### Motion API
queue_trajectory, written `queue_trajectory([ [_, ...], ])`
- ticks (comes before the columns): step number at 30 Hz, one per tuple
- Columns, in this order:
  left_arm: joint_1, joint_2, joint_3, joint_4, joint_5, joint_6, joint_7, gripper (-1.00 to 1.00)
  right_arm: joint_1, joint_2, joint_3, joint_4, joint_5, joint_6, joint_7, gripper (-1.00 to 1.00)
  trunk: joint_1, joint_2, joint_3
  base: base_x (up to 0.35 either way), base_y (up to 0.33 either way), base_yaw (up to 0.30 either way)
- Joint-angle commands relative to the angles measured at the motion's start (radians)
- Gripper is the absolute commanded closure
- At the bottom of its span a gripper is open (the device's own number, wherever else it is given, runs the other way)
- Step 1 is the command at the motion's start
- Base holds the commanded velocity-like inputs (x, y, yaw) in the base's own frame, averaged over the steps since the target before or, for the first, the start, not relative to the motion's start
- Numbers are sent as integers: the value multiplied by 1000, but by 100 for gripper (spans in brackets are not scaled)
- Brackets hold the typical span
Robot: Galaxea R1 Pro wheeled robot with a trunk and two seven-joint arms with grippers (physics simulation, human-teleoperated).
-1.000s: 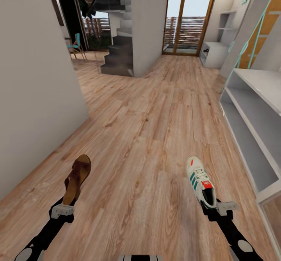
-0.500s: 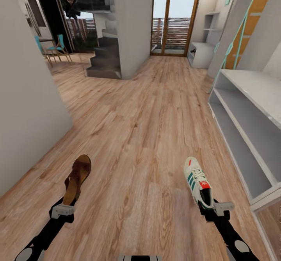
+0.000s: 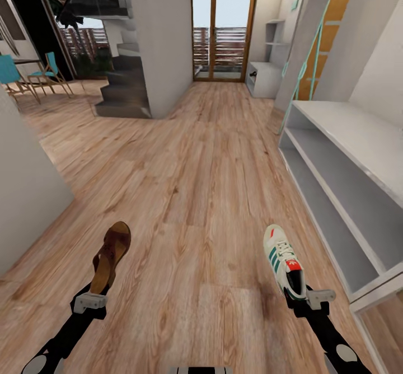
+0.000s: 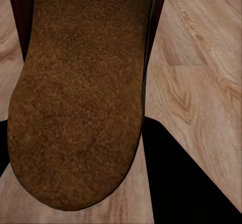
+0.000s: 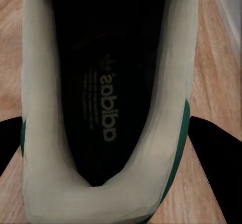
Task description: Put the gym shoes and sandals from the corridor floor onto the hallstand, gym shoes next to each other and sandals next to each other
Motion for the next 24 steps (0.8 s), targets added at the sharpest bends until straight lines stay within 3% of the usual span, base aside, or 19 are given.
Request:
queue_trajectory([
  [1, -1, 0, 3, 0, -2, -4, -6, 100, -1, 0, 0, 1, -4, -3, 4, 100, 0, 0, -1, 321, -1, -71],
  [24, -1, 0, 3, 0, 0, -2, -2, 100, -1, 0, 0, 1, -5, -3, 4, 100, 0, 0, 0, 323, 0, -8],
])
